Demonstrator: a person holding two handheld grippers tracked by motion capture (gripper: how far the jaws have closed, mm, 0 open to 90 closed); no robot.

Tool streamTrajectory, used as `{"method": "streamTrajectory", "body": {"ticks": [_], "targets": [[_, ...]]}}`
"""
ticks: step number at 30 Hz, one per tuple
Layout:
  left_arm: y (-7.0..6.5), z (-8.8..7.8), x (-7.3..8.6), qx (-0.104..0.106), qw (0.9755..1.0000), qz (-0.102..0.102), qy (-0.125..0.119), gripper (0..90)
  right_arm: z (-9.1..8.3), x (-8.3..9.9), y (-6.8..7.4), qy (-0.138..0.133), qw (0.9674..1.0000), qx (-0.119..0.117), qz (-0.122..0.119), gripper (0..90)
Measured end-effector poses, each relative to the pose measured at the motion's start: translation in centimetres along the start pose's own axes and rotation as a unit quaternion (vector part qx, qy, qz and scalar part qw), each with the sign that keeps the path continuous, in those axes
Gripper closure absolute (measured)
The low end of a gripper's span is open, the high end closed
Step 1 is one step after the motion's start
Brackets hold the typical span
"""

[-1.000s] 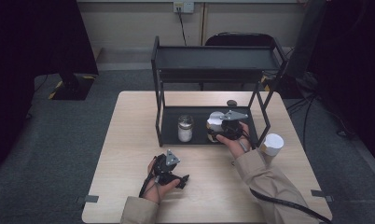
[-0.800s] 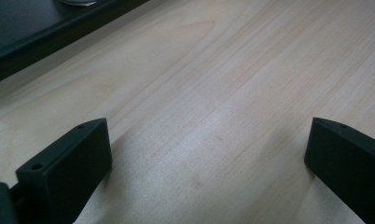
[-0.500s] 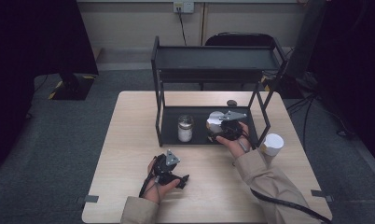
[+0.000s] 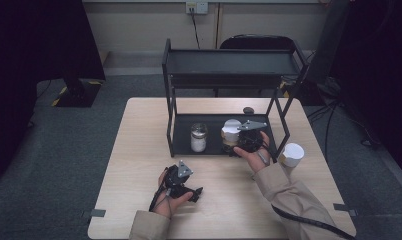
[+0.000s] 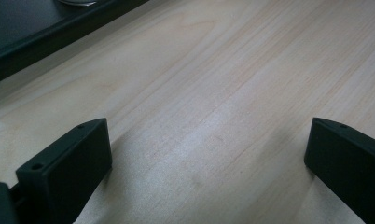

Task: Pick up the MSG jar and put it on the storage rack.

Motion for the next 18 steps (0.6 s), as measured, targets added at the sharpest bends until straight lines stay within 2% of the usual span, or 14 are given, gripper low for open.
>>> {"method": "streamTrajectory", "body": {"ticks": [9,18], "targets": [[0.0,0.0,0.0,0.0,1.0,0.0,0.0,0.1,-1.1,0.2,-0.2,-0.004,0.9997,-0.022,0.01,1.0],[0.0,0.0,0.0,0.0,1.0,0.0,0.0,0.1,-1.7,1.1,0.0,-0.007,0.9993,-0.032,0.016,1.0]]}}
Point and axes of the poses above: each handheld gripper's, and its own axes: z roughly forward along the jaws, x roughly out of its underside, y roughly to its left, the point moved 2 cm from there along z, roughly forward along the jaws, and after that the axes turned 8 degrees about -z, right-handed, at the moved point
